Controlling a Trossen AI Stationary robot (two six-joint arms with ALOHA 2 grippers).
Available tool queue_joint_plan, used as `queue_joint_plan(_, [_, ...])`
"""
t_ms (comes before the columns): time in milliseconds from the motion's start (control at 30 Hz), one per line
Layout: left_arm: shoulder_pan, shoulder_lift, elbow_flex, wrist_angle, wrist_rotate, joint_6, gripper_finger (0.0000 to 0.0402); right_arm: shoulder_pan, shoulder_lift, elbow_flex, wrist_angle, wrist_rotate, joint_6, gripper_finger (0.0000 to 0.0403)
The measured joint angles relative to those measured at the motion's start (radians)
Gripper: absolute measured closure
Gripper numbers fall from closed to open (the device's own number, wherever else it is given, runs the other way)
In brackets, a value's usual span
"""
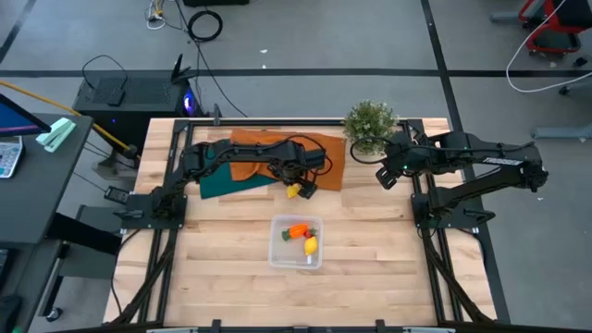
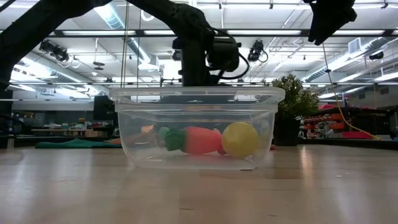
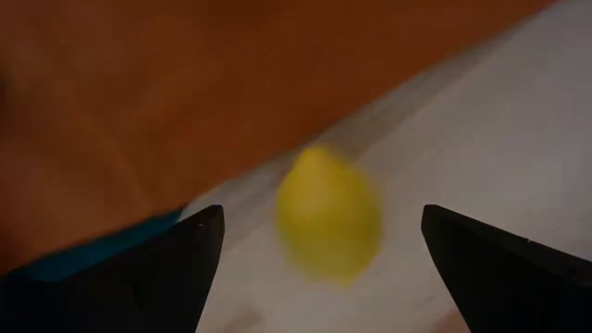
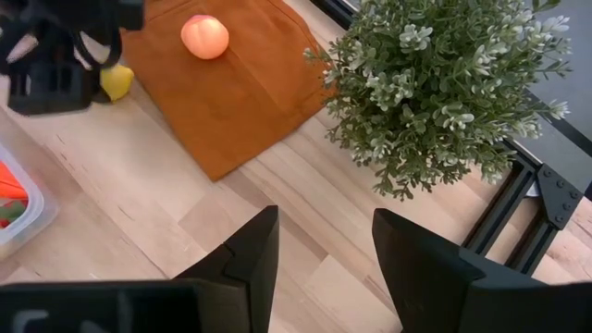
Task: Pick and placing Produce into tupperware
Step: Put the yellow lemon into the transparent container
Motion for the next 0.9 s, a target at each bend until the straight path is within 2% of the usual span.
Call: queue_joint_plan(900, [-0.007,0.018,-0.001,0.001,-0.014,-0.009,0.0034,0.000,0.000,0.000,0.000,0.000,0.000,0.0257])
